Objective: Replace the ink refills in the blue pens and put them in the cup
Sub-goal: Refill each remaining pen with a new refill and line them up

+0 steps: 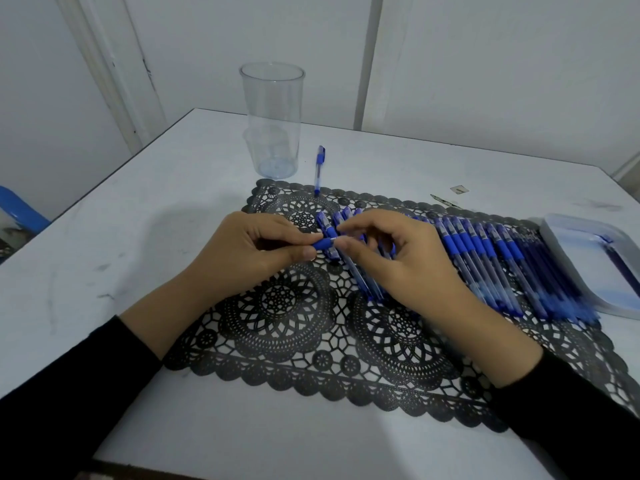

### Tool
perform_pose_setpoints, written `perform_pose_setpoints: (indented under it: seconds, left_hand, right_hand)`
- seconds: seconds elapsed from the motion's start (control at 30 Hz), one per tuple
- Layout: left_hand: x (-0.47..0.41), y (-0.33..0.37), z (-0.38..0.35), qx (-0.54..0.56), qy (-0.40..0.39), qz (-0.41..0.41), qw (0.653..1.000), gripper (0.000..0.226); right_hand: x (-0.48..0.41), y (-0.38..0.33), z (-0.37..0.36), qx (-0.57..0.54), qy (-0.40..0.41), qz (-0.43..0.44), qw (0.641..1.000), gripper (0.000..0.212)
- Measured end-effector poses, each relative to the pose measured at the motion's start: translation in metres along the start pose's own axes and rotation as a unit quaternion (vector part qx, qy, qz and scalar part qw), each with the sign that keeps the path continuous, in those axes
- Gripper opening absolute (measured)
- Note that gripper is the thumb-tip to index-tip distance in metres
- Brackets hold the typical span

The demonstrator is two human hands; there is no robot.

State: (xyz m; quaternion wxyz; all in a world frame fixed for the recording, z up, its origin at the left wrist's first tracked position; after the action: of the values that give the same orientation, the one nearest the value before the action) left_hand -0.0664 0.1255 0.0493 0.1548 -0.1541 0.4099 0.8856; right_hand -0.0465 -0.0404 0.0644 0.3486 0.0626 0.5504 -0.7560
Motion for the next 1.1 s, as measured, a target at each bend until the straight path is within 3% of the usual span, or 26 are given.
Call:
perform_pose_setpoints:
  seconds: [0.2, 0.4, 0.5, 0.6, 0.7, 0.87, 1.1]
  left_hand:
    - [0.001, -0.001, 0.002, -0.007, 0.006, -0.003, 1.0, 0.025]
    - [-0.001, -0.008, 0.008, -0.016, 0.021, 0.018, 0.999, 0.027]
    - [-0.002, -0.017, 0.017, -0.029, 0.037, 0.037, 0.998, 0.025]
    - [-0.002, -0.02, 0.023, -0.025, 0.045, 0.047, 0.998, 0.022]
    - [-0.001, -0.022, 0.022, -0.027, 0.044, 0.05, 0.997, 0.024]
    - [0.0, -0.026, 0.025, -0.026, 0.046, 0.064, 0.997, 0.021]
    - [0.001, -0.025, 0.024, -0.02, 0.039, 0.063, 0.997, 0.024]
  right_hand:
    - [-0.002, -0.005, -0.002, 0.01, 0.003, 0.016, 1.0, 0.007]
    - [-0.007, 0.011, -0.005, -0.072, 0.019, -0.071, 0.995, 0.015]
    - [-0.008, 0.013, -0.01, 0.026, -0.022, -0.08, 0.996, 0.031]
    - [-0.008, 0.005, -0.024, 0.184, -0.099, -0.026, 0.978, 0.034]
    - [-0.006, 0.006, -0.039, 0.248, -0.146, 0.009, 0.958, 0.035]
    - [-0.009, 0.009, -0.046, 0.291, -0.173, -0.012, 0.941, 0.034]
    - [-0.017, 0.014, -0.035, 0.243, -0.133, -0.077, 0.958, 0.033]
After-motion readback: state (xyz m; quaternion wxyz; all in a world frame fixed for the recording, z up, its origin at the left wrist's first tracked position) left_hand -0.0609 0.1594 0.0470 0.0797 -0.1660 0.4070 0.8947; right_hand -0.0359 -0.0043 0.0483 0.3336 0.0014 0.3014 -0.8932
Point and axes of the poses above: each hand's wrist, its own x-axis away from the middle knuckle, its own z-axis out of the back of the hand, y = z × x, the point moved 9 cm from there along -x, towards the middle knuckle, and after that the axes turned 14 degrees about -x, right-handed, at the moved point
